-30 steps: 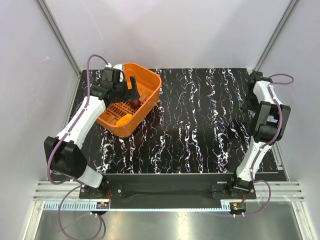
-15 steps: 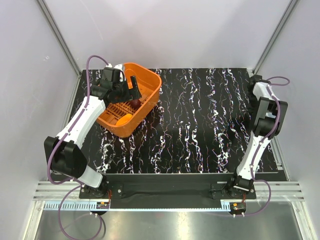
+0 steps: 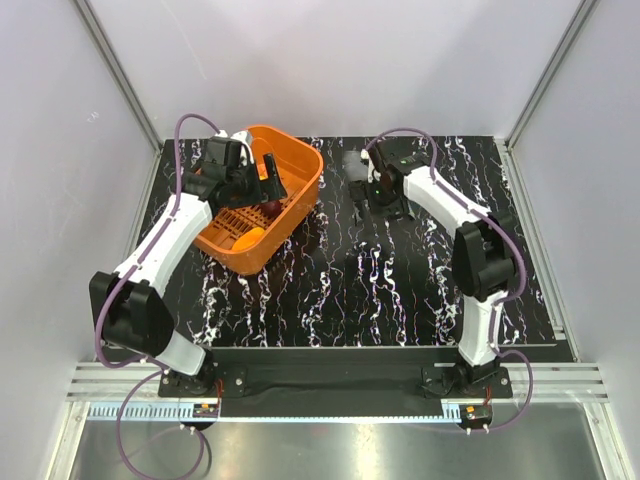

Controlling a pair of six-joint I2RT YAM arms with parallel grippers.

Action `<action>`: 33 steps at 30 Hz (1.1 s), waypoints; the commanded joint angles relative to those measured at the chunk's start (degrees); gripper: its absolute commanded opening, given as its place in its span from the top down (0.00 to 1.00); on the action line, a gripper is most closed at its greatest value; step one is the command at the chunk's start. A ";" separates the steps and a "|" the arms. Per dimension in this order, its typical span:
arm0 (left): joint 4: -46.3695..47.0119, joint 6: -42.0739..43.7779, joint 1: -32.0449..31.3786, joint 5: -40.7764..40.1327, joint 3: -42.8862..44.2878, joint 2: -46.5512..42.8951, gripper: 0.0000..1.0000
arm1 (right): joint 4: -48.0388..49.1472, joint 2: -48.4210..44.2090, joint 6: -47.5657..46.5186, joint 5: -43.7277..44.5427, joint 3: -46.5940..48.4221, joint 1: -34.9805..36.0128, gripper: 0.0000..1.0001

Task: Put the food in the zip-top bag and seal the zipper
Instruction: Move the zipper food storage bag to the center of the board, then pick up the zipper food storage bag at the center of the board.

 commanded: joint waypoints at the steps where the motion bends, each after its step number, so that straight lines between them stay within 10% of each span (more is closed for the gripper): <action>1: 2.13 0.09 0.28 1.40 -1.82 -2.67 0.01 | 2.38 -7.86 -3.27 -10.93 -4.58 -3.93 0.00; 8: 1.87 1.24 0.28 1.83 -3.41 -5.13 0.01 | 6.76 -6.31 2.77 -28.50 3.83 -9.55 0.04; 16: 3.18 2.29 0.10 1.92 -1.13 -3.38 0.01 | 14.32 8.61 13.51 -40.99 12.11 -13.69 0.35; 33: 0.10 1.24 -10.44 1.83 17.50 13.41 0.01 | 21.02 25.95 19.23 -32.56 24.15 -17.64 0.24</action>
